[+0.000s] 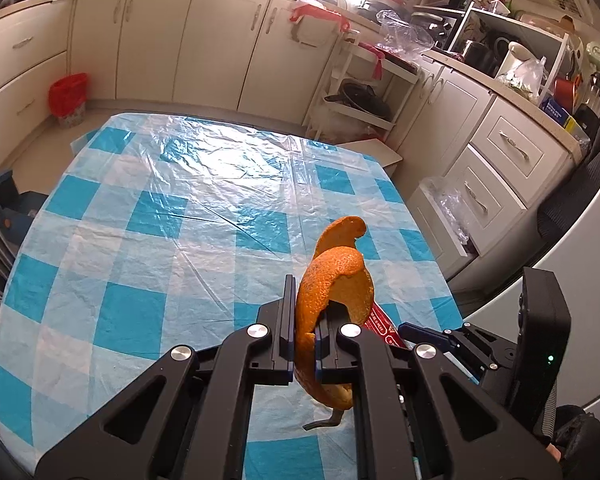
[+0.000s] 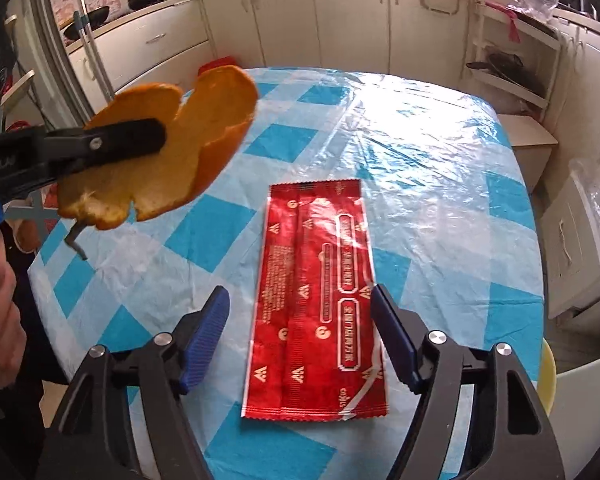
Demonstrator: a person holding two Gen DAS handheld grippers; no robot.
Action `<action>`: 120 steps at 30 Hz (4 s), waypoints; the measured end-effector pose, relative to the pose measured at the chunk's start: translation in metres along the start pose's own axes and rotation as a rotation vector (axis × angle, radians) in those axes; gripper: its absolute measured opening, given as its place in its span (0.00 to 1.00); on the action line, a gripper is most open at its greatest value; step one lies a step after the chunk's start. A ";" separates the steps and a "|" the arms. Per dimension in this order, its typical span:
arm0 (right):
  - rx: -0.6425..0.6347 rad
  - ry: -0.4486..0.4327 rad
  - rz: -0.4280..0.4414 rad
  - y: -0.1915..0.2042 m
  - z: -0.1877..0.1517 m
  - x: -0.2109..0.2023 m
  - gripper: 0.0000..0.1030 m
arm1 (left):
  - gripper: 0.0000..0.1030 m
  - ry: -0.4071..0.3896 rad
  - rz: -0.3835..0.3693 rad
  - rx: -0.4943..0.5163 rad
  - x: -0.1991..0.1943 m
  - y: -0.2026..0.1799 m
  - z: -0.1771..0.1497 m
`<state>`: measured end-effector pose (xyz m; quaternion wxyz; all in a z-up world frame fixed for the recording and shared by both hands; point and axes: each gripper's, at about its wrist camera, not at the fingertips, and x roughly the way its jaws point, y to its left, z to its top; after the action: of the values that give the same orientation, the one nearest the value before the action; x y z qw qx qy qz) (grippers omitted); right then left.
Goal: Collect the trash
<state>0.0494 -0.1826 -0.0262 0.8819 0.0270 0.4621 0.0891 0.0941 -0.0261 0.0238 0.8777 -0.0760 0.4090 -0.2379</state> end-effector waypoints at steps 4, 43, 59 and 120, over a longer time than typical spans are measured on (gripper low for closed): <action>-0.063 0.024 -0.048 0.015 0.003 0.009 0.74 | 0.06 0.003 -0.001 0.006 0.001 -0.003 -0.001; 0.439 -0.209 -0.051 -0.148 -0.051 -0.101 0.02 | 0.06 0.001 -0.111 0.270 0.018 -0.180 -0.036; 0.756 -0.152 0.038 -0.210 -0.093 -0.085 0.02 | 0.06 0.101 -0.144 0.308 0.076 -0.241 -0.055; 0.616 -0.492 -0.513 -0.116 -0.117 -0.239 0.93 | 0.92 0.030 0.010 0.405 -0.035 -0.252 -0.064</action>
<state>-0.1644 -0.3444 0.0860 0.9097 0.1928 0.2360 -0.2821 -0.0629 -0.2262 0.0883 0.8700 0.1077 0.3663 -0.3118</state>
